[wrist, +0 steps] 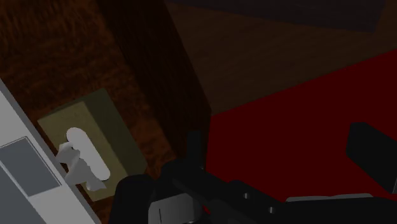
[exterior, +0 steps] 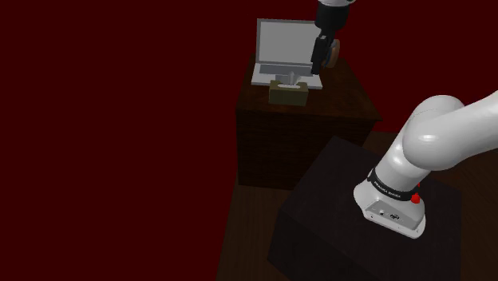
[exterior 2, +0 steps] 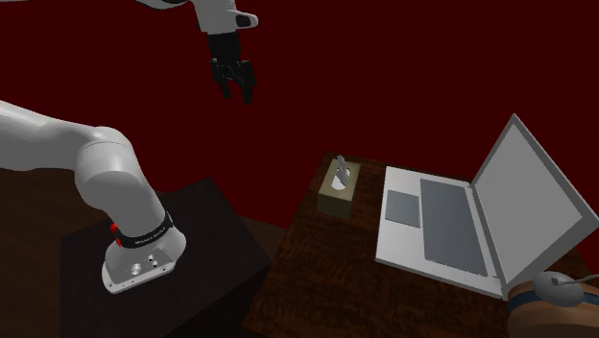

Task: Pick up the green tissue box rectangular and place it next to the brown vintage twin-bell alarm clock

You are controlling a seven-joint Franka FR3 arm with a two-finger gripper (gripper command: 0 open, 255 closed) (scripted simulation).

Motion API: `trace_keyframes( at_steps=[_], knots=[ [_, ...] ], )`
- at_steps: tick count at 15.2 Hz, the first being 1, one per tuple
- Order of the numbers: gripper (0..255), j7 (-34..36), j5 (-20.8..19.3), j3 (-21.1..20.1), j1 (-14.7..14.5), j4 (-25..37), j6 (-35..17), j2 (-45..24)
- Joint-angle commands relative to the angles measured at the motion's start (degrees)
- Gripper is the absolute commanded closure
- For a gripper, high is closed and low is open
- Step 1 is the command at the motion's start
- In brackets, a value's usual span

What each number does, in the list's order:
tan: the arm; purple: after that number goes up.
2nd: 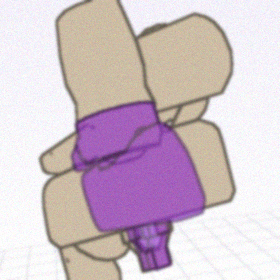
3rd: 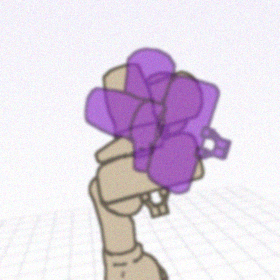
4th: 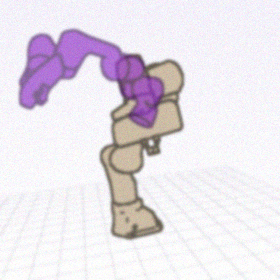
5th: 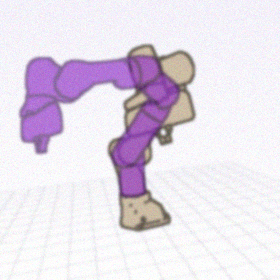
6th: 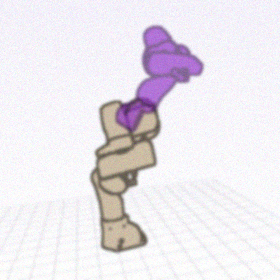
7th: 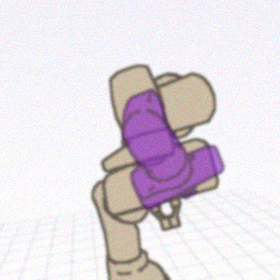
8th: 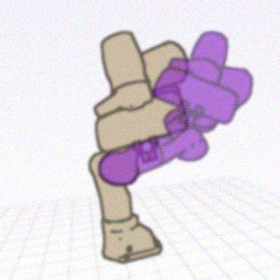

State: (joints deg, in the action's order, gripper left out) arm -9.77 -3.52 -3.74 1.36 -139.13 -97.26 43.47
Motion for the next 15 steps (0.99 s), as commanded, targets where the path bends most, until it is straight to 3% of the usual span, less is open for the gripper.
trace_keyframes(
  at_steps=[1, 15],
  knots=[
    [0, 0.0, 0.0, 0.0, 0.0, 0.0, 0.0, 0.0],
    [0, -2.3, -18.9, 1.0, 7.5, 4.3, -16.3, -25.1]
  ],
)
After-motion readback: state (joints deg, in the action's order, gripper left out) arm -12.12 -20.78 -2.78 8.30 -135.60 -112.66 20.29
